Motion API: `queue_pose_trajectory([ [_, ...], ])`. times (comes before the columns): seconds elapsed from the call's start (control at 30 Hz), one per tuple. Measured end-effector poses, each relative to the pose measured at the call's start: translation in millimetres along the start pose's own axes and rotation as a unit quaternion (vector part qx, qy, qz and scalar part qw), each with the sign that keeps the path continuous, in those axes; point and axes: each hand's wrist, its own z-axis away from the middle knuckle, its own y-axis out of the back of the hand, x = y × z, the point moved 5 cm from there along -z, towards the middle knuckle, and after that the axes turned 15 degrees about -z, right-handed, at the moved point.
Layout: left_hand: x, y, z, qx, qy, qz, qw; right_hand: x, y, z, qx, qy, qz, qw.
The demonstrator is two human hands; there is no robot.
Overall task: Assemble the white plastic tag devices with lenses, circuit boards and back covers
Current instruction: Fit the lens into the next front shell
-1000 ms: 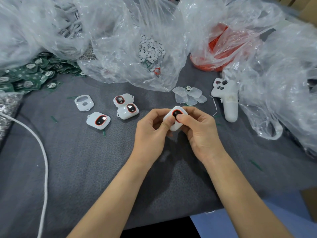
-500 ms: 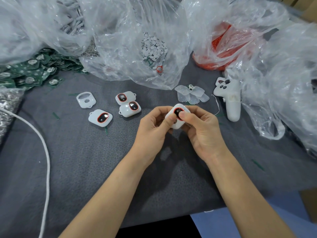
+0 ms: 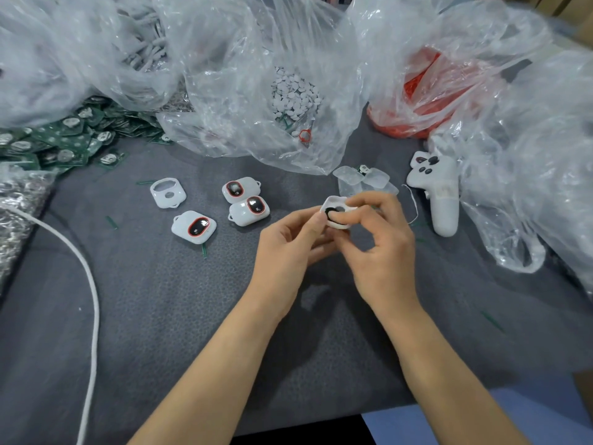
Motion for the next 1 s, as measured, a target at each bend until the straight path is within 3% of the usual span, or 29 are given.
queue_pose_trajectory([
  [0.2, 4, 5, -1, 0.05, -0.04, -0.074, 0.995, 6, -4, 3, -0.054, -0.1, -0.085, 0.99],
  [0.37, 8, 4, 1, 0.05, -0.07, -0.113, 0.99, 11, -1, 2, -0.008, -0.196, -0.255, 0.947],
  [0.53, 8, 1, 2, 0.023, -0.071, -0.133, 0.988, 19, 4, 2, 0.015, -0.24, -0.285, 0.928],
  [0.77, 7, 0, 2, 0.022, -0.071, -0.152, 0.986, 7, -3, 0, -0.063, -0.155, -0.172, 0.971],
  [1.0, 6, 1, 2, 0.019, -0.059, -0.115, 0.991, 17, 7, 0, 0.018, -0.178, -0.119, 0.977],
])
